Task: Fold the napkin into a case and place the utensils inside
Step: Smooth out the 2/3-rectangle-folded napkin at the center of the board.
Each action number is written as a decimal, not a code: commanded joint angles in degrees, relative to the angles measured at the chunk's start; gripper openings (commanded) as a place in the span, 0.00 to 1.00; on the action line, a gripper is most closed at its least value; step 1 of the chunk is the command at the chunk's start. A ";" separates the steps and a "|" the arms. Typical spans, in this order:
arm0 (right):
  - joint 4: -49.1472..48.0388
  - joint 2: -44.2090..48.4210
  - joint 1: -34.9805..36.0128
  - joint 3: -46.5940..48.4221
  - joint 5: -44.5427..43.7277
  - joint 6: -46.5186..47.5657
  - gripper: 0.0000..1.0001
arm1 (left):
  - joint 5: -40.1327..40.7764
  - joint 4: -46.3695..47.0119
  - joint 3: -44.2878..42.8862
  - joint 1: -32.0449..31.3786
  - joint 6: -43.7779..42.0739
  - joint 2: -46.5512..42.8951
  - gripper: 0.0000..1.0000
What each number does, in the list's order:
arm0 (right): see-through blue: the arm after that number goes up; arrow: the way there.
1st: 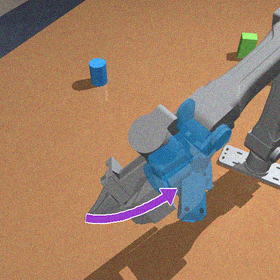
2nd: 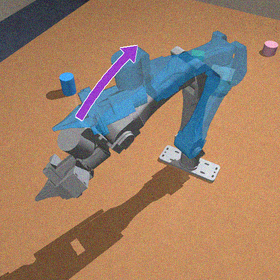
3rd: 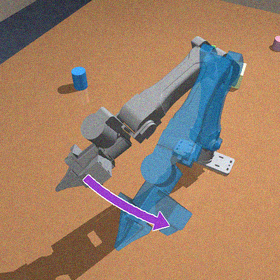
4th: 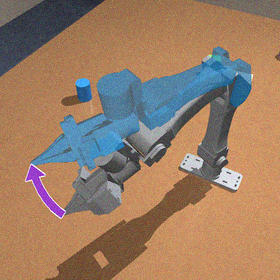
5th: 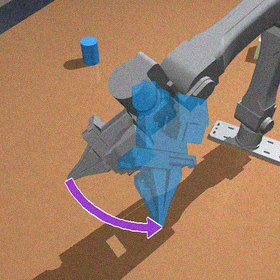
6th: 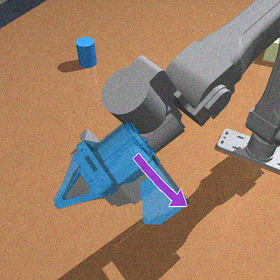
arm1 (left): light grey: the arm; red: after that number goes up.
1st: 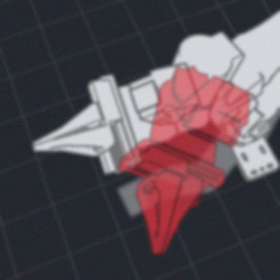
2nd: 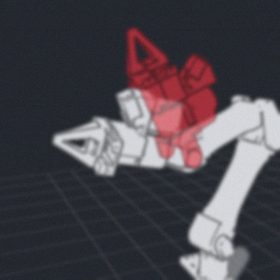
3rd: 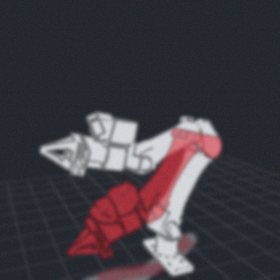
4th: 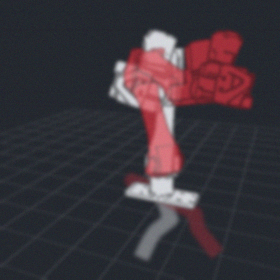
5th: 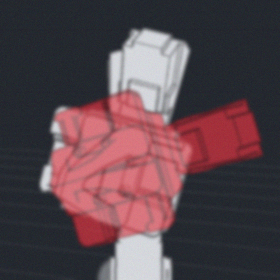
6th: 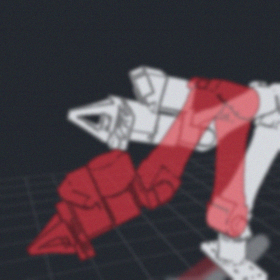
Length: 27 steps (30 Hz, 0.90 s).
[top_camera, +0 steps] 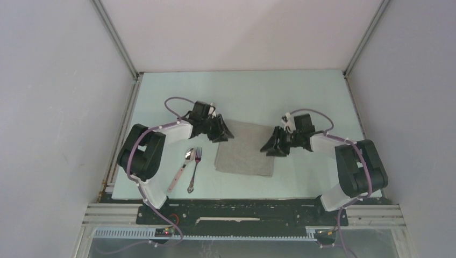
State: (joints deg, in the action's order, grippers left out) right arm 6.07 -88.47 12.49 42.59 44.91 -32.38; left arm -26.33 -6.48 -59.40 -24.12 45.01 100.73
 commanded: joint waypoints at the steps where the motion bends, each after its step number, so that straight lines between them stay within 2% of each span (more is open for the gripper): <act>1: -4.55 -1.64 -1.53 -7.31 -0.29 -1.36 0.55 | 1.58 0.77 7.53 0.39 -1.56 1.56 0.46; 6: 5.48 4.86 -1.99 -8.71 -9.46 3.46 0.54 | 7.10 -3.26 10.08 0.02 -5.26 -2.50 0.48; 9: 11.74 12.92 0.38 -7.49 -14.52 4.42 0.55 | 8.10 -7.00 9.43 -1.78 -6.97 -8.75 0.52; 11: 13.60 16.55 2.68 -6.65 -14.51 3.32 0.56 | 7.18 -8.29 9.29 -3.48 -6.86 -11.89 0.54; 16: 6.37 14.97 7.92 -8.58 -8.01 -2.61 0.56 | 6.01 -7.08 11.43 -7.14 -5.19 -14.60 0.56; 20: -2.15 9.93 7.82 -13.07 -5.53 -4.69 0.56 | 6.38 -3.58 16.38 -7.26 -4.23 -12.09 0.56; 24: 0.53 8.00 6.28 -15.80 -9.67 -1.68 0.55 | 9.37 -2.92 19.83 -7.26 -5.02 -9.36 0.56; 27: 6.28 12.86 7.21 -16.39 -14.78 0.46 0.55 | 10.63 -3.76 21.74 -7.24 -5.44 -10.77 0.55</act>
State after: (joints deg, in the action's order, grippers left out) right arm 7.11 -80.18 19.07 27.14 37.58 -35.05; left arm -21.15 -8.60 -40.97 -31.00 41.47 89.93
